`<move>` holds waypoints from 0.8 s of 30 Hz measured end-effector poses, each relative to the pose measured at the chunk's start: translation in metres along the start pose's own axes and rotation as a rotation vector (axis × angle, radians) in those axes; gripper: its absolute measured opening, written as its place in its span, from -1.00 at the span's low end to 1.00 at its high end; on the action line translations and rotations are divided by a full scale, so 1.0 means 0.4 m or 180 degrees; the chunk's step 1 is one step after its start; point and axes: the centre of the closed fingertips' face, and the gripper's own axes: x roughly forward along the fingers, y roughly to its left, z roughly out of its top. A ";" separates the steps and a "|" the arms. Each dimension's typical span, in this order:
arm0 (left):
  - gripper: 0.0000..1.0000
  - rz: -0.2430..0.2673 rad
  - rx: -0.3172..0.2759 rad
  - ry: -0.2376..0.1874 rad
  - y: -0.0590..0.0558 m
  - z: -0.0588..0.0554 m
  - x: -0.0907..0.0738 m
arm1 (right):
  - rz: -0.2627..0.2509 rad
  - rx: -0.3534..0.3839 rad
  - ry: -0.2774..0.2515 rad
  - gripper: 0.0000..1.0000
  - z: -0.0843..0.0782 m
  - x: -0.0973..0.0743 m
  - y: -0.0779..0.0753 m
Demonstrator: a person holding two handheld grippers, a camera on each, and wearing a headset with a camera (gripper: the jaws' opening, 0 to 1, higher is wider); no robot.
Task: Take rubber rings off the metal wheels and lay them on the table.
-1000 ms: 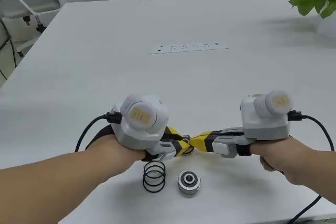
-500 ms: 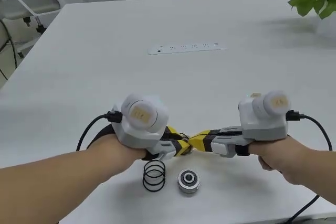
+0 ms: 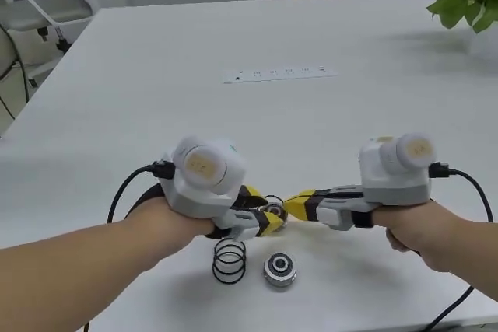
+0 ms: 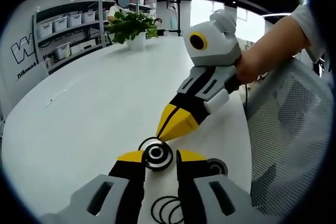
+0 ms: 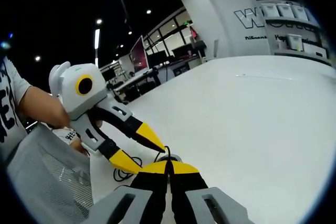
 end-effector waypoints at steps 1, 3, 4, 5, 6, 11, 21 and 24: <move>-0.61 -0.0002 -0.0003 -0.0022 -0.001 0.003 -0.007 | 0.0002 0.0002 -0.0004 -1.00 0.002 -0.001 0.002; -0.56 0.0002 -0.0001 -0.0053 -0.002 0.007 -0.019 | 0.0005 0.0001 -0.0011 -1.00 0.004 -0.004 0.003; -0.54 0.0004 0.0001 -0.0062 -0.001 0.008 -0.023 | 0.0007 0.0005 -0.0014 -1.00 0.005 -0.005 0.004; -0.52 0.0003 0.0003 -0.0069 -0.002 0.008 -0.028 | 0.0008 0.0006 -0.0017 -1.00 0.007 -0.006 0.006; -0.48 0.0003 -0.0001 -0.0081 -0.001 0.008 -0.034 | 0.0012 0.0005 -0.0023 -1.00 0.009 -0.008 0.008; -0.40 0.0008 -0.0013 -0.0150 -0.003 0.014 -0.064 | 0.0029 -0.0002 -0.0049 -1.00 0.018 -0.012 0.025; -0.20 0.0000 0.0038 -0.0242 -0.015 0.005 -0.133 | 0.0061 -0.0008 -0.0082 -1.00 0.032 -0.018 0.050; -0.17 0.0024 0.0013 -0.0262 -0.010 -0.001 -0.152 | 0.0060 0.0005 -0.0102 -1.00 0.039 -0.020 0.057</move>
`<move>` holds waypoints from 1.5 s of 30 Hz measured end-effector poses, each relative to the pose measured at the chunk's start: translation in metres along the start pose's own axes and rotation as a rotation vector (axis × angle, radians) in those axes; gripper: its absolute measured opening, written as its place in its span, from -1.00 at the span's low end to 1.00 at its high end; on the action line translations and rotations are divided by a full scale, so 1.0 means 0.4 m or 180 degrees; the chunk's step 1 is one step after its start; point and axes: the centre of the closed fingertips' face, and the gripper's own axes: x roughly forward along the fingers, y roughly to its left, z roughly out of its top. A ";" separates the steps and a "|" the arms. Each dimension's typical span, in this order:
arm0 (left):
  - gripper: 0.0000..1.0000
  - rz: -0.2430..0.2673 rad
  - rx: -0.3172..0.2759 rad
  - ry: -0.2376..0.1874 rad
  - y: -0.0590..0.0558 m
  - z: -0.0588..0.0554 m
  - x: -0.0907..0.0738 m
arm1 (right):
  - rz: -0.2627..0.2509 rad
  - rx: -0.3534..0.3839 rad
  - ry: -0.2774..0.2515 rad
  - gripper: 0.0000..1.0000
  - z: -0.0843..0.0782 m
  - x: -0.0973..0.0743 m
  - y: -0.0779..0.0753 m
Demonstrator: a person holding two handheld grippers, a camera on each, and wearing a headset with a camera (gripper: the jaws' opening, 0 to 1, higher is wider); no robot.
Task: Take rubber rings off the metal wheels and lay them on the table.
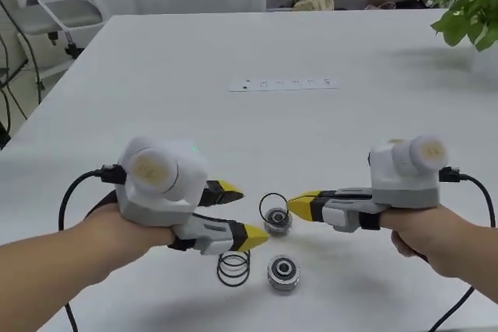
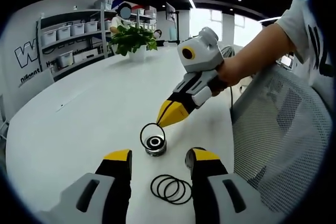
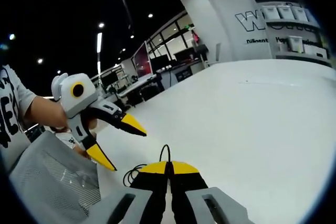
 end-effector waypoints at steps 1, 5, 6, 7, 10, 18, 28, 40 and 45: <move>-0.16 0.0006 -0.0014 -0.0007 0.001 -0.001 -0.005 | 0.0000 -0.0010 0.0005 -1.00 0.002 0.000 0.003; -0.09 0.0031 -0.0044 -0.0036 0.002 -0.004 -0.031 | 0.0033 0.0060 -0.0073 -1.00 0.020 0.004 0.021; -0.08 0.0033 -0.0049 -0.0041 0.004 -0.005 -0.035 | 0.0041 0.0061 -0.0081 -1.00 0.022 0.006 0.026; -0.07 0.0040 -0.0055 -0.0049 0.005 -0.007 -0.043 | 0.0056 0.0054 -0.0083 -1.00 0.025 0.010 0.034; -0.03 0.0063 -0.0072 -0.0079 0.006 -0.009 -0.060 | 0.0099 0.0052 -0.0073 -1.00 0.024 0.018 0.051; 0.06 0.0137 -0.0124 -0.0090 0.011 -0.039 -0.099 | 0.0169 0.0049 -0.0007 -1.00 0.014 0.036 0.067; 0.13 0.0255 -0.0161 -0.0076 0.021 -0.071 -0.139 | 0.0284 0.0098 0.0128 -1.00 -0.015 0.075 0.094; 0.14 0.0356 -0.0227 -0.0046 0.026 -0.099 -0.170 | 0.0323 0.0126 0.0401 -1.00 -0.069 0.107 0.108; 0.14 0.0380 -0.0245 -0.0035 0.029 -0.106 -0.179 | 0.0302 0.0144 0.0458 -1.00 -0.083 0.114 0.101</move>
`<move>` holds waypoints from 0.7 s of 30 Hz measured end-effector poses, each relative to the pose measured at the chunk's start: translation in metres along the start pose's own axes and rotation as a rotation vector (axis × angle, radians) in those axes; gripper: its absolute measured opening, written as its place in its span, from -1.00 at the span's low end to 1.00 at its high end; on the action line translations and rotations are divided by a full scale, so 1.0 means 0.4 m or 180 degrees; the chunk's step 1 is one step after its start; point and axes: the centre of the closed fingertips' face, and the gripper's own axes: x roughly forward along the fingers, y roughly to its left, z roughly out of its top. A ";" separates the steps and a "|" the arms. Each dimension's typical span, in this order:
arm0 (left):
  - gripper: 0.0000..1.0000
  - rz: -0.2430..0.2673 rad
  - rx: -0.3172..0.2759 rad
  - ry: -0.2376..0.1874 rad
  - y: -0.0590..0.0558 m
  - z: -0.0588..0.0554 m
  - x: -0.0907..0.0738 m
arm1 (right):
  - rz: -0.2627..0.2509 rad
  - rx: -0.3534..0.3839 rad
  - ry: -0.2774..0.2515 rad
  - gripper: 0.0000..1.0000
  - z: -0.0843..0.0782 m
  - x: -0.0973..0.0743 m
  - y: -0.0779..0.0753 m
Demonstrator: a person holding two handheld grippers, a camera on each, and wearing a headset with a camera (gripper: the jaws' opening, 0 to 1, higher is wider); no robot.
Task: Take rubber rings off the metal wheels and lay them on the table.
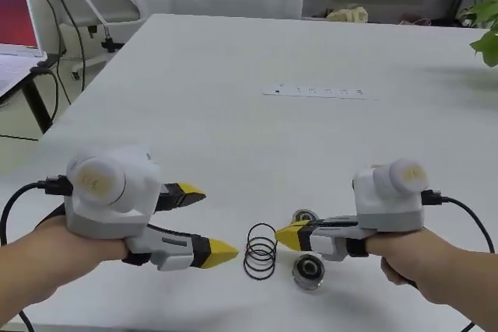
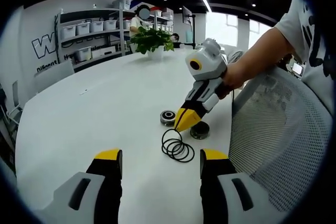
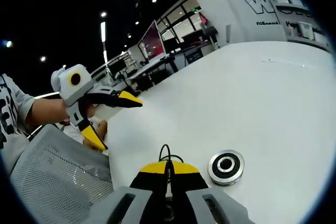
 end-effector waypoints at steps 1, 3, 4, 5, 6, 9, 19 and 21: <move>0.14 0.0006 -0.0003 0.0004 0.001 -0.002 -0.001 | -0.0005 0.0003 0.0007 -1.00 -0.002 0.001 -0.001; 0.14 0.0010 -0.0014 0.0012 0.003 -0.006 -0.002 | -0.0030 -0.0002 0.0032 -1.00 -0.006 0.004 -0.005; 0.14 0.0012 -0.0015 0.0015 0.003 -0.007 -0.002 | -0.0042 -0.0003 0.0043 -1.00 -0.008 0.004 -0.006; 0.14 0.0012 -0.0015 0.0018 0.004 -0.009 -0.001 | -0.0052 -0.0006 0.0053 -1.00 -0.009 0.005 -0.008; 0.14 0.0012 -0.0015 0.0019 0.004 -0.009 -0.001 | -0.0057 -0.0010 0.0057 -1.00 -0.010 0.005 -0.009; 0.14 0.0009 -0.0018 0.0023 0.004 -0.009 0.001 | -0.0118 -0.0054 0.0085 -1.00 -0.012 0.008 -0.019; 0.13 0.0007 -0.0016 0.0036 0.003 -0.006 0.006 | -0.0199 -0.0199 0.0108 -1.00 -0.009 0.016 -0.030; 0.13 0.0006 -0.0009 0.0046 0.001 -0.007 0.007 | -0.0204 -0.0228 0.0095 -0.96 -0.006 0.017 -0.030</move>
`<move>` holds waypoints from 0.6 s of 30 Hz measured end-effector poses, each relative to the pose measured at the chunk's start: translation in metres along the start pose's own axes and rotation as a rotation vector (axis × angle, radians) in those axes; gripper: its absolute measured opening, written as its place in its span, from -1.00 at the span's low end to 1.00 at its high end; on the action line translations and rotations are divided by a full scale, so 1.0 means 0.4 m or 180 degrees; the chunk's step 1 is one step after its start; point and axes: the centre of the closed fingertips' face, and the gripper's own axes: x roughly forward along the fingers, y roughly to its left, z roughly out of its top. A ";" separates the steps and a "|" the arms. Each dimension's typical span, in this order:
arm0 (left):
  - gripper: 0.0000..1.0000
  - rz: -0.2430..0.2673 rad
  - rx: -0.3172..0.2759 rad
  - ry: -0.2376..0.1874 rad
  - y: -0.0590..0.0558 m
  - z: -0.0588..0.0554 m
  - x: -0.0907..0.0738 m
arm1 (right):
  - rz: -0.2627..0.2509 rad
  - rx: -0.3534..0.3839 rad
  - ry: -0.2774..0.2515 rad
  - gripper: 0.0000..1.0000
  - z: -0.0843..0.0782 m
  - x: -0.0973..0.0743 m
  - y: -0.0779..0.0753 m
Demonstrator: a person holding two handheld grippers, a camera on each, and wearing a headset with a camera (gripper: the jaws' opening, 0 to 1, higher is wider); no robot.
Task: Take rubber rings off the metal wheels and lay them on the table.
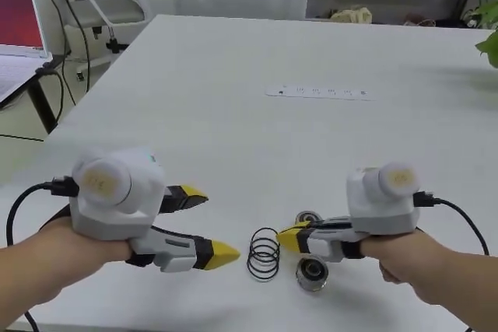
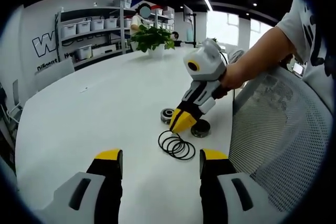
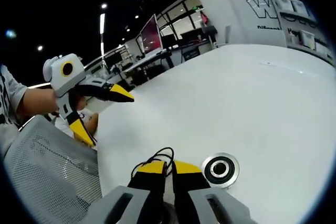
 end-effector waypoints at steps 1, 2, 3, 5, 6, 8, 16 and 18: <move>0.13 -0.0001 0.0001 0.0004 -0.001 0.000 0.000 | -0.0005 -0.0014 -0.0004 -0.92 0.001 0.000 0.000; 0.13 -0.0003 -0.0001 0.0006 -0.002 0.000 0.000 | -0.0008 -0.0022 -0.0008 -0.89 0.002 0.000 0.000; 0.13 -0.0003 -0.0001 0.0005 -0.003 0.001 0.000 | -0.0001 -0.0025 -0.0020 -0.87 0.005 -0.001 0.000; 0.13 -0.0005 0.0005 0.0003 -0.004 0.002 0.000 | -0.0001 -0.0024 -0.0034 -0.85 0.007 -0.003 0.001; 0.13 -0.0006 0.0004 0.0002 -0.006 0.004 0.000 | -0.0005 -0.0023 -0.0041 -0.83 0.009 -0.006 0.002; 0.13 -0.0005 -0.0002 0.0000 -0.006 0.005 0.001 | 0.0000 -0.0008 -0.0090 -0.78 0.016 -0.013 0.005; 0.14 -0.0011 -0.0018 -0.0046 -0.012 0.020 0.005 | 0.0009 -0.0007 -0.0196 -0.66 0.044 -0.049 0.019; 0.14 -0.0008 -0.0025 -0.0056 -0.013 0.024 0.005 | 0.0005 0.0004 -0.0221 -0.63 0.049 -0.061 0.021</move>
